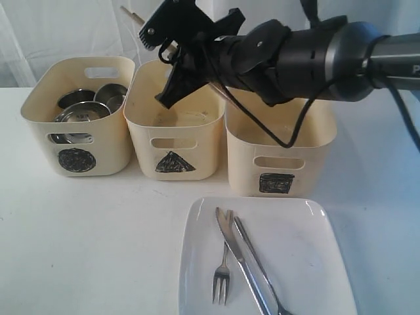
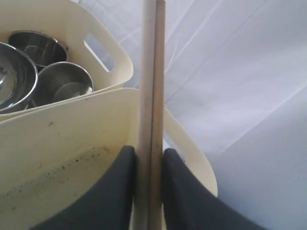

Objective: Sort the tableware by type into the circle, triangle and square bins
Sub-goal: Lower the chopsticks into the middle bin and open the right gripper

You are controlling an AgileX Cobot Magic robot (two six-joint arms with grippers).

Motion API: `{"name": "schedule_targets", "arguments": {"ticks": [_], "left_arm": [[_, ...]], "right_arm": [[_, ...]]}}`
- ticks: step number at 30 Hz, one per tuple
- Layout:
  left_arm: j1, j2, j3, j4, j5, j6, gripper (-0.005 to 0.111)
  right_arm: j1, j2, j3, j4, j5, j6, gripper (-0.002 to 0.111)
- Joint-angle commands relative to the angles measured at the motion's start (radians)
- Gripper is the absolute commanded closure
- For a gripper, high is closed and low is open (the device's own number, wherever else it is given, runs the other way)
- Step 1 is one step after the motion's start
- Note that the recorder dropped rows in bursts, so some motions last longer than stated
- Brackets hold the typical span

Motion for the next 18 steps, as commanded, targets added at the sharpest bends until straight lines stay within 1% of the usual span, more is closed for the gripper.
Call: {"name": "schedule_targets", "arguments": {"ticks": [1,5,18], "left_arm": [[-0.004,-0.003,0.004,-0.003,-0.001,0.0,0.107],[-0.004,-0.003,0.004,-0.003,-0.001,0.0,0.107],[-0.004,-0.003,0.004,-0.003,-0.001,0.0,0.107]], "right_arm": [[0.0,0.058,-0.04,-0.028,-0.033,-0.005,0.108],[0.0,0.093,-0.052,-0.03,-0.104,-0.005,0.108],[0.0,0.154,-0.052,-0.029,-0.112,-0.003,0.108]]}}
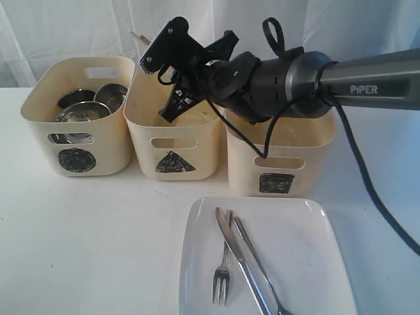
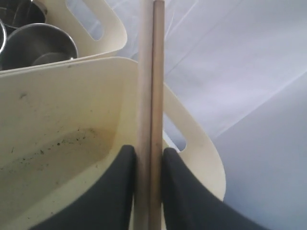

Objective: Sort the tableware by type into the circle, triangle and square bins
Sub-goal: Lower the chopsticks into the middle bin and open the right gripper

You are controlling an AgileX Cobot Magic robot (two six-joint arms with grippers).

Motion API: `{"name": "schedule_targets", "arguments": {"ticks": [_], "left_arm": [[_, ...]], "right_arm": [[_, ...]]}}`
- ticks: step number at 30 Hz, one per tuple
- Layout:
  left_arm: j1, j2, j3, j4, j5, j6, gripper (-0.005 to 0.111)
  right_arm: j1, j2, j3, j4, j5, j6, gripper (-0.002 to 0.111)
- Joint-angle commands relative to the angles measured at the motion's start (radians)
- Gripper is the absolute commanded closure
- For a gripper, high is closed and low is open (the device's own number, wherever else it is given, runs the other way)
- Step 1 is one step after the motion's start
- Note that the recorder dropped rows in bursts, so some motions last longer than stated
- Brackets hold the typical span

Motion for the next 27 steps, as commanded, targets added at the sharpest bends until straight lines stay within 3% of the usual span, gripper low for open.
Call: {"name": "schedule_targets", "arguments": {"ticks": [1,27], "left_arm": [[-0.004,-0.003,0.004,-0.003,-0.001,0.0,0.107],[-0.004,-0.003,0.004,-0.003,-0.001,0.0,0.107]], "right_arm": [[0.0,0.017,-0.004,-0.001,-0.011,-0.003,0.108],[-0.002,0.104,-0.004,0.001,-0.053,-0.001,0.107]]}}
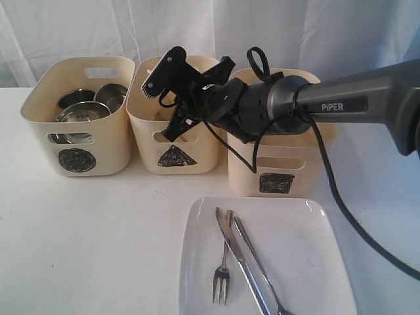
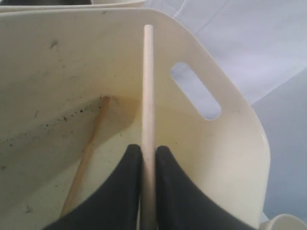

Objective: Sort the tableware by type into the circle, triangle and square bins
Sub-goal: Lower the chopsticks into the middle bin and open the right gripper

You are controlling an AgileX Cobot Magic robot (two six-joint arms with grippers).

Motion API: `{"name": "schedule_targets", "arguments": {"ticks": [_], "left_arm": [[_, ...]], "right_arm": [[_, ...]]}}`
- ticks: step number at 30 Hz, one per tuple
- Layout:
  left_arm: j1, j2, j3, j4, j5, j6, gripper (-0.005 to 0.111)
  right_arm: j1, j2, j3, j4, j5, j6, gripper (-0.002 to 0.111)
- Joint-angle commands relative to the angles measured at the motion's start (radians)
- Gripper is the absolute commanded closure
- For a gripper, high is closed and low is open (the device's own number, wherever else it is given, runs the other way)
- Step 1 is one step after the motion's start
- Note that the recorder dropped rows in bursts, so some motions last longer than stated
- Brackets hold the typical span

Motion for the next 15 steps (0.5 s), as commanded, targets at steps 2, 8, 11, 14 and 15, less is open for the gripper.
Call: {"name": "schedule_targets", "arguments": {"ticks": [2,8,11,14,15], "left_arm": [[-0.004,-0.003,0.004,-0.003,-0.001,0.0,0.107],[-0.004,-0.003,0.004,-0.003,-0.001,0.0,0.107],[-0.004,-0.003,0.004,-0.003,-0.001,0.0,0.107],[-0.004,-0.003,0.004,-0.003,-0.001,0.0,0.107],[-0.004,-0.003,0.004,-0.003,-0.001,0.0,0.107]], "right_arm": [[-0.002,0.012,-0.002,0.0,-0.017,-0.004,0.103],[-0.002,0.012,-0.002,0.002,-0.016,-0.004,0.069],[-0.002,0.012,-0.002,0.004,-0.018,-0.004,0.057],[-0.002,0.01,-0.002,0.007,-0.032,0.011,0.057],[-0.002,0.007,-0.002,0.007,-0.04,0.027,0.057]]}}
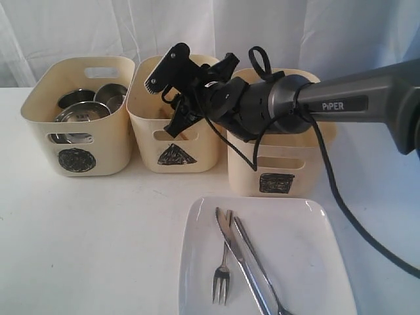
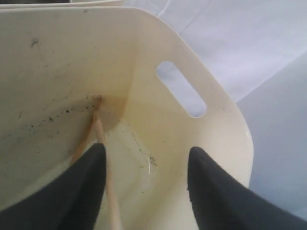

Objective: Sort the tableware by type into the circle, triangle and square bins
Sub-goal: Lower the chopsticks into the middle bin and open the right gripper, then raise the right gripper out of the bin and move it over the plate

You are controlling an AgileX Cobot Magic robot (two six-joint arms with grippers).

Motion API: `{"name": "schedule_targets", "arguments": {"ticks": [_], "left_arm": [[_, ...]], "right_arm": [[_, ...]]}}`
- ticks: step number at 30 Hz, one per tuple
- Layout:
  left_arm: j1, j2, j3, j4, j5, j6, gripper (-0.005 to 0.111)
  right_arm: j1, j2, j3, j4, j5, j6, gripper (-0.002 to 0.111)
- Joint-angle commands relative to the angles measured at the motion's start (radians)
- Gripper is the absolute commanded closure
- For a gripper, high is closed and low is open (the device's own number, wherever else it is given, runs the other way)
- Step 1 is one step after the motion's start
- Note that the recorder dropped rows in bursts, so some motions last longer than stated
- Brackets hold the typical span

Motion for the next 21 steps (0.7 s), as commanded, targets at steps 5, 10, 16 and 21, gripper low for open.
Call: {"name": "schedule_targets", "arguments": {"ticks": [5,10,16,21], "left_arm": [[-0.004,-0.003,0.004,-0.003,-0.001,0.0,0.107],[-0.004,-0.003,0.004,-0.003,-0.001,0.0,0.107],[-0.004,-0.003,0.004,-0.003,-0.001,0.0,0.107],[-0.004,-0.003,0.004,-0.003,-0.001,0.0,0.107]], "right_arm": [[-0.002,-0.045,0.004,0.007,-0.04,0.16,0.057],[-0.002,-0.121,0.006,0.017,0.007,0.176,0.057],[-0.002,-0.226,0.008,0.039,0.122,0.176,0.057],[-0.002,-0.301,0.008,0.039,0.33,0.176,0.057]]}}
